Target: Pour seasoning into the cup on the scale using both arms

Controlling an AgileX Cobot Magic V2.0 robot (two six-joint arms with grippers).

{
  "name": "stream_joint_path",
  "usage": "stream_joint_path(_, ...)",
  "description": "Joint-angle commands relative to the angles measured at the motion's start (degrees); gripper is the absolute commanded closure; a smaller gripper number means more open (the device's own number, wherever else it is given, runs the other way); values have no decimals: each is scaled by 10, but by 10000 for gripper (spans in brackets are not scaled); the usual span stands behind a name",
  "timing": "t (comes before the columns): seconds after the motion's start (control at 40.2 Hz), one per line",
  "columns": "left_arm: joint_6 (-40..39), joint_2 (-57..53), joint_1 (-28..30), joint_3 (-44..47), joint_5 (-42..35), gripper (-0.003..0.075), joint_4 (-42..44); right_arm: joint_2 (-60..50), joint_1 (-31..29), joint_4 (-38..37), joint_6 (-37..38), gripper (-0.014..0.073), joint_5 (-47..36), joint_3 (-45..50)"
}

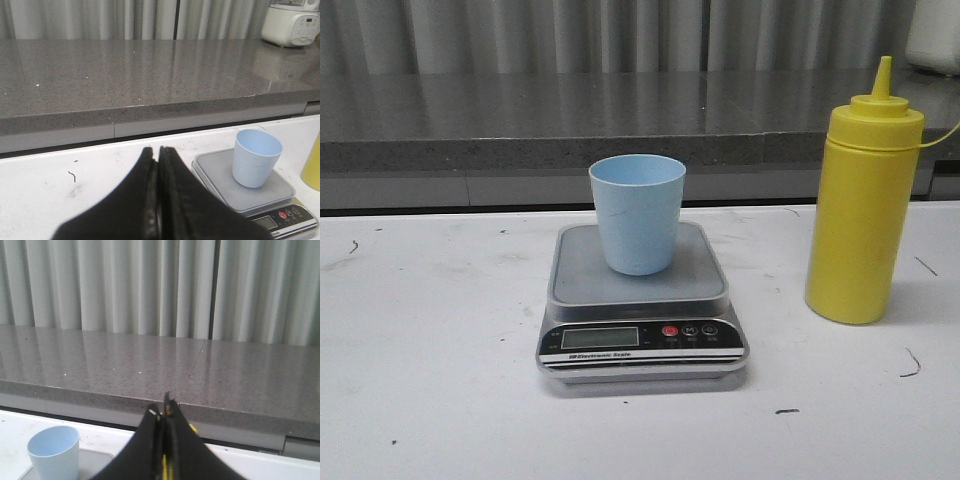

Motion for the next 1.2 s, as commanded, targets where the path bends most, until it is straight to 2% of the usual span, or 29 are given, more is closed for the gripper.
stream_joint_path(0.0, -4, 5, 0, -15, -49, 740, -5, 3, -4, 0, -7, 654, -24, -20)
stream_joint_path(0.274, -4, -7, 2, -5, -56, 740, -5, 3, -4, 0, -7, 654, -24, -20)
stream_joint_path(0.398, -4, -46, 17, 45, -89, 740, -5, 3, -4, 0, -7, 654, -24, -20)
stream_joint_path(0.623, -4, -152, 88, 138, -94, 740, -23, 3, -4, 0, -7, 654, -24, -20)
stream_joint_path(0.872, -4, -149, 173, 197, -134, 740, -35, 3, -4, 0, -7, 654, -24, -20)
stream_joint_path(1.071, -4, -149, 192, 248, -228, 740, -35, 3, -4, 0, -7, 654, -24, -20)
stream_joint_path(1.17, -4, -149, 192, 247, -215, 740, -35, 3, -4, 0, -7, 654, -24, -20)
